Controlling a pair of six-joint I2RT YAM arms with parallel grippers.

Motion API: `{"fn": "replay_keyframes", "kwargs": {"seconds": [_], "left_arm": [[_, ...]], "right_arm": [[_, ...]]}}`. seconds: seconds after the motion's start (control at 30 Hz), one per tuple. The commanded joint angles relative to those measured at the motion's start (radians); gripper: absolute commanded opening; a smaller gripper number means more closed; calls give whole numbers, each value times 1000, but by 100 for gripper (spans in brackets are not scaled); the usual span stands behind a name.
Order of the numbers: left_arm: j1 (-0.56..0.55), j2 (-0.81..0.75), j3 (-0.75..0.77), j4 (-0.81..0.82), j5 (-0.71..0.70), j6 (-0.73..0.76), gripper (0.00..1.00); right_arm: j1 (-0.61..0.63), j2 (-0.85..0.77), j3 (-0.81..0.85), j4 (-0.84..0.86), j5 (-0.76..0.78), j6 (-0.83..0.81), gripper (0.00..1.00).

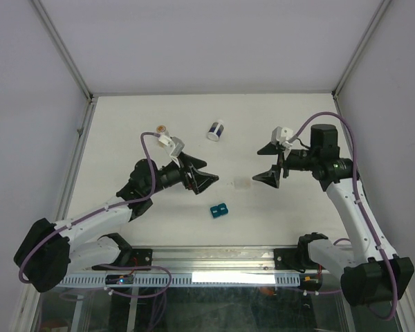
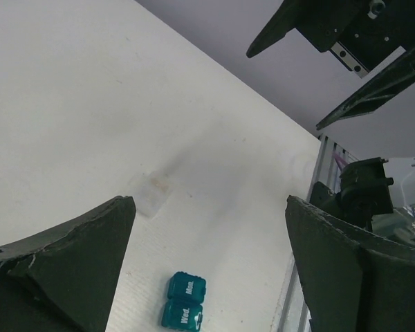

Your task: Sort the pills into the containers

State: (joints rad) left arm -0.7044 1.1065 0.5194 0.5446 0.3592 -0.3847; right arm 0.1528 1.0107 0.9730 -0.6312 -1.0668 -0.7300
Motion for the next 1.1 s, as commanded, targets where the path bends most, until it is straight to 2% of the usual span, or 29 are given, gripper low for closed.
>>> {"fn": "replay_keyframes", "kwargs": {"seconds": [0.0,0.1,0.23,0.47,0.57,0.87,1.07], "left_arm": [[27,-86,-56,-12,-35,-127,97],[35,-151,-85,10,-41,-157,99],[36,-226,-126,-14,-118,-186,99],[36,-232,-132,-98,-157,-197,99],[36,-223,-131,-98,-161,-208,99],[36,-222,-69,-204,-214,-139,99],[36,-240,-58,-217,-215,-127,99]], "right_arm": [[-2,-38,-29,17,-104,-123,91],[-2,-48,-31,32,-94,-95,91],[-4,-71,-56,49,-88,-74,93],[-1,-49,-149,44,-116,-238,98],[5,-17,-148,-28,-125,-341,99],[156,96,-177,26,96,-454,99],[223,251,-166,69,225,-542,99]]}}
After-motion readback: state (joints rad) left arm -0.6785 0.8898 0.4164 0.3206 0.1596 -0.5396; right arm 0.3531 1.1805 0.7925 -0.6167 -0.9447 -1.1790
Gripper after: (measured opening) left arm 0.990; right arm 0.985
